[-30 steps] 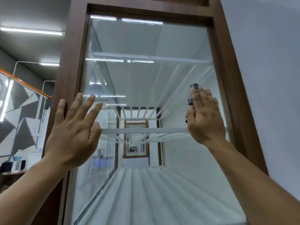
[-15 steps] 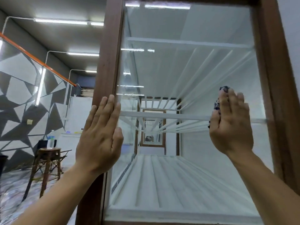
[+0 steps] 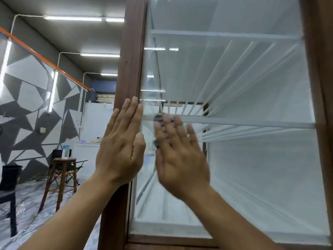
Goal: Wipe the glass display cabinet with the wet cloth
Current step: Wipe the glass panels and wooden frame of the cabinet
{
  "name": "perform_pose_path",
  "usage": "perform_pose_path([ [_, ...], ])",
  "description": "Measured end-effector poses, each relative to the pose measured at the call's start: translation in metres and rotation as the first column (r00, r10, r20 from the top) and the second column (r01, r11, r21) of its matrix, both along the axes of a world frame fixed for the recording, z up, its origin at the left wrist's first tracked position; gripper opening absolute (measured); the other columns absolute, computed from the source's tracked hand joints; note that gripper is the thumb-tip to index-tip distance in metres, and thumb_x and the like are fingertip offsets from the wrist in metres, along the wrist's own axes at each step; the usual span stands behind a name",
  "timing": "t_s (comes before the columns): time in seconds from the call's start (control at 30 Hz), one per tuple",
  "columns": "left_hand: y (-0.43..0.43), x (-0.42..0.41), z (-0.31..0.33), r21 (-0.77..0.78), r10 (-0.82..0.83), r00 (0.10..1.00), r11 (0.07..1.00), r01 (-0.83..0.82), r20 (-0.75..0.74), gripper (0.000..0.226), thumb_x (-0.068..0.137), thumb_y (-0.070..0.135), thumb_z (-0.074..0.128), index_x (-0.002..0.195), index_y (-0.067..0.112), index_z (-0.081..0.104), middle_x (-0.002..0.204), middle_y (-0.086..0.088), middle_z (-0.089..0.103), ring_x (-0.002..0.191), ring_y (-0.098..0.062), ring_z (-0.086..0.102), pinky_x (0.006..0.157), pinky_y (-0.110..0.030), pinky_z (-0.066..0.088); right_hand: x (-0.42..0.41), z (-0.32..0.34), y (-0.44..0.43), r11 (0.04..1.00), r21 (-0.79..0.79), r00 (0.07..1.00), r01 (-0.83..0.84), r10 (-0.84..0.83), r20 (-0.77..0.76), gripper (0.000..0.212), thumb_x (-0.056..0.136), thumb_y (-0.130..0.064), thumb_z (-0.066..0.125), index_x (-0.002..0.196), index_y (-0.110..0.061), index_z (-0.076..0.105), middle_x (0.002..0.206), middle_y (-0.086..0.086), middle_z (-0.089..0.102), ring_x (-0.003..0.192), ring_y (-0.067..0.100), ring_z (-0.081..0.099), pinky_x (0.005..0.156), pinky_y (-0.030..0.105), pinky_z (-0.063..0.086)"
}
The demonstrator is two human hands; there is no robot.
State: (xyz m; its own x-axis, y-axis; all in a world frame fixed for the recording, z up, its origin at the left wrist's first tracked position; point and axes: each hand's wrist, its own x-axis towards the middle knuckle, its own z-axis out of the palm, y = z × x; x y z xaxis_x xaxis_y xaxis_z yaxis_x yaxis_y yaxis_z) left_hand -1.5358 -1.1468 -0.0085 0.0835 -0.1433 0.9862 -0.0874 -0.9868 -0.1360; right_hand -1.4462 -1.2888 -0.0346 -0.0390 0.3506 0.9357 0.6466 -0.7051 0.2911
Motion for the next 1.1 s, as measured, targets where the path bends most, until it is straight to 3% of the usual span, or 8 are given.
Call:
perform_pose_path([
  [0.17,-0.001,-0.002,-0.022,0.006,0.043,0.999,0.999,-0.043,-0.027,0.067,0.096,0.026,0.021,0.159,0.004,0.024,0.170,-0.009,0.016,0.159,-0.014,0.007,0.130,-0.037,0.007,-0.003,0.033,0.000,0.991,0.137,0.997,0.001,0.011,-0.082,0.065,0.102,-0.036,0.022,0.164,-0.015,0.016,0.173,0.008,0.010,0.161,0.027,0.002,0.130,0.050,0.006],
  [0.37,0.003,-0.011,-0.070,-0.022,0.006,0.997,1.000,-0.008,-0.080,0.066,0.096,0.025,0.024,0.158,0.001,0.024,0.170,-0.010,0.015,0.159,-0.021,0.009,0.130,-0.042,0.008,-0.023,-0.040,0.040,0.998,-0.062,0.998,-0.021,0.017,-0.064,0.067,0.106,-0.039,0.024,0.164,-0.011,0.008,0.173,0.011,-0.001,0.160,0.030,-0.008,0.129,0.052,0.001],
  [0.53,-0.005,-0.012,-0.121,-0.095,0.145,0.986,0.984,-0.153,-0.086,0.071,0.092,0.024,0.029,0.158,-0.001,0.020,0.170,-0.017,0.013,0.159,-0.032,0.007,0.128,-0.052,0.006,-0.020,-0.088,0.011,0.995,-0.104,1.000,-0.008,0.006,-0.015,0.063,0.106,-0.038,0.034,0.164,-0.016,0.018,0.173,0.007,0.010,0.160,0.029,0.005,0.128,0.053,0.009],
  [0.67,-0.029,-0.003,-0.140,-0.005,0.240,0.968,0.971,-0.241,-0.076,0.074,0.088,0.025,0.034,0.156,-0.003,0.025,0.168,-0.021,0.018,0.157,-0.040,0.010,0.129,-0.053,0.005,-0.001,-0.099,-0.039,0.999,-0.020,0.998,0.028,-0.029,-0.054,0.068,0.103,-0.037,0.037,0.164,-0.017,0.014,0.174,0.006,0.006,0.161,0.027,0.002,0.128,0.054,0.009],
  [0.8,-0.049,0.012,-0.142,0.105,0.293,0.948,0.954,-0.281,-0.126,0.072,0.091,0.028,0.034,0.156,-0.003,0.028,0.167,-0.021,0.021,0.156,-0.041,0.016,0.126,-0.058,0.013,0.020,-0.105,-0.091,0.997,0.061,0.995,0.044,-0.039,-0.089,0.069,0.100,-0.035,0.039,0.164,-0.018,0.017,0.174,0.005,0.008,0.161,0.027,0.004,0.128,0.054,0.010],
  [1.1,-0.052,0.012,-0.138,0.099,0.311,0.933,0.950,-0.297,-0.182,0.071,0.092,0.029,0.032,0.155,-0.002,0.031,0.167,-0.019,0.023,0.155,-0.037,0.023,0.127,-0.053,0.013,0.072,-0.095,-0.209,0.941,0.329,0.983,0.078,-0.017,-0.184,0.065,0.101,-0.033,0.035,0.162,-0.013,0.025,0.172,0.008,0.017,0.160,0.027,0.009,0.129,0.053,0.012],
])
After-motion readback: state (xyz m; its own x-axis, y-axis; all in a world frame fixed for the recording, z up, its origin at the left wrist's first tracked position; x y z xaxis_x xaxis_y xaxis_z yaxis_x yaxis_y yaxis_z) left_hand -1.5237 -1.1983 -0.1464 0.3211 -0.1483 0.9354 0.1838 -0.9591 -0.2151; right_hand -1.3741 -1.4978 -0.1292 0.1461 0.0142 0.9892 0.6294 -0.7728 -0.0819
